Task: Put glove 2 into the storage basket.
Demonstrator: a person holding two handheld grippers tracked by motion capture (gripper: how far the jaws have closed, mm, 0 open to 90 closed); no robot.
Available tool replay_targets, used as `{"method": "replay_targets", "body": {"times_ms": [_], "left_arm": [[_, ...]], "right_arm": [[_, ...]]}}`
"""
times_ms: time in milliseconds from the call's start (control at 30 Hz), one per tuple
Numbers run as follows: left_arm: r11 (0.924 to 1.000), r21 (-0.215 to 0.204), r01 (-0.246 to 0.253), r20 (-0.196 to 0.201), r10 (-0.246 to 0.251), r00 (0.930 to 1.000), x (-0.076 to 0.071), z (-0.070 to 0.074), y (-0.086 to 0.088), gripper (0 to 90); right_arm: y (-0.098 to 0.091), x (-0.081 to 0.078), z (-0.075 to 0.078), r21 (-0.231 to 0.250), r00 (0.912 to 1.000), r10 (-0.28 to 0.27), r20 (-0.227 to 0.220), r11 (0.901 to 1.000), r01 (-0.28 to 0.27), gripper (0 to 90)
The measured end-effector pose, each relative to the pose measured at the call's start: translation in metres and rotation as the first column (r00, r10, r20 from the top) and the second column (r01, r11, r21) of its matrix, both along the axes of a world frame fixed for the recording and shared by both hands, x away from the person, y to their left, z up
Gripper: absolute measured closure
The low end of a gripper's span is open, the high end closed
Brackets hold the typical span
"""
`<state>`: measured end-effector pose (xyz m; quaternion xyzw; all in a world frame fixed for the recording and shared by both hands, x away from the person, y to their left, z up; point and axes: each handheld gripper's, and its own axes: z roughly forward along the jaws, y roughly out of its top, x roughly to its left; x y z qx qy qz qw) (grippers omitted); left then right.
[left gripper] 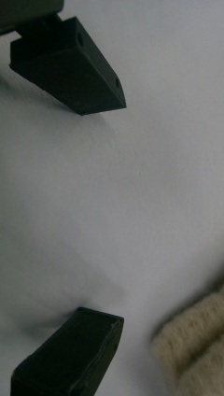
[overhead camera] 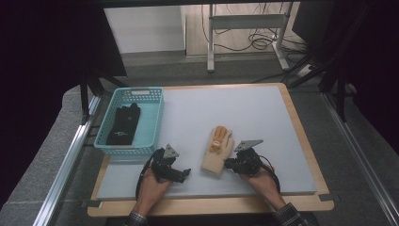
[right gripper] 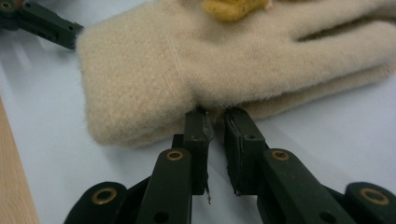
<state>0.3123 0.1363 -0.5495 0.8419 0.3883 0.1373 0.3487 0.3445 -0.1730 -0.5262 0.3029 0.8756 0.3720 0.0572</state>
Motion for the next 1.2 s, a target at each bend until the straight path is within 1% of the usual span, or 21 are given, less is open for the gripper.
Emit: {"method": "replay_targets", "body": {"times_ms": [100,167,233,267,300,367,400,467,500,533,633,833,1000,1200], "left_arm": [[1.0,-0.002,-0.004,0.001,0.004,1.0,-0.001,0.0,0.0,2.2],[0.9999,0.004,-0.014,-0.005,0.014,0.9999,-0.003,0.001,0.001,2.1],[0.9999,0.009,-0.009,-0.003,0.009,1.0,-0.004,0.001,0.003,1.8],[0.9998,0.009,-0.015,-0.008,0.015,0.9999,-0.006,0.001,0.006,1.6],[0.9998,0.009,-0.015,-0.008,0.015,0.9999,-0.006,0.001,0.006,1.3],[0.9998,0.001,-0.019,-0.005,0.019,0.9998,-0.008,0.0,0.009,1.2],[0.9999,0.005,-0.016,-0.006,0.016,0.9998,-0.008,0.0,0.01,1.2],[0.9998,0.006,-0.019,-0.007,0.019,0.9998,-0.008,0.0,0.011,0.3],[0.9998,0.006,-0.019,-0.007,0.019,0.9998,-0.008,0.0,0.011,0.3],[0.9998,0.008,-0.018,-0.006,0.018,0.9998,-0.009,0.0,0.011,0.2],[0.9999,0.005,-0.016,-0.009,0.017,0.9998,-0.01,0.0,0.012,0.2],[0.9999,0.008,-0.015,-0.011,0.015,0.9998,-0.009,0.0,0.012,0.2],[0.9998,0.003,-0.017,-0.009,0.017,0.9998,-0.01,-0.001,0.012,0.2],[0.9999,-0.001,-0.017,-0.008,0.017,0.9998,-0.009,-0.001,0.013,0.2]], "right_arm": [[0.006,0.001,-0.001,0.005,0.9999,0.004,0.014,1.0,-0.005,77.4],[0.011,0.002,-0.002,0.008,0.9998,0.006,0.017,0.9999,-0.006,76.6],[0.014,0.002,-0.002,0.005,0.9997,0.007,0.025,1.0,-0.008,76.0],[0.02,0.004,-0.003,0.002,0.9992,0.012,0.039,0.9999,-0.012,75.2],[0.02,0.004,-0.003,0.002,0.9992,0.012,0.039,0.9999,-0.012,75.2],[0.029,0.005,-0.004,-0.002,0.9987,0.012,0.05,0.9999,-0.012,74.9],[0.032,0.005,-0.004,-0.005,0.9983,0.016,0.056,0.9999,-0.015,74.8],[0.039,0.006,-0.004,-0.011,0.9977,0.02,0.064,0.9997,-0.02,74.5],[0.039,0.006,-0.004,-0.011,0.9977,0.02,0.064,0.9997,-0.02,74.5],[0.044,0.007,-0.004,-0.015,0.9973,0.023,0.069,0.9996,-0.022,74.1],[0.049,0.008,-0.005,-0.017,0.9968,0.026,0.075,0.9995,-0.025,73.1],[0.047,0.008,-0.005,-0.007,0.9972,0.028,0.069,0.9996,-0.027,68.4],[0.045,0.005,-0.002,-0.029,0.9962,0.035,0.08,0.999,-0.033,64.4],[0.036,0.004,0.005,-0.028,0.995,0.016,0.098,0.9995,-0.013,61.3]]}}
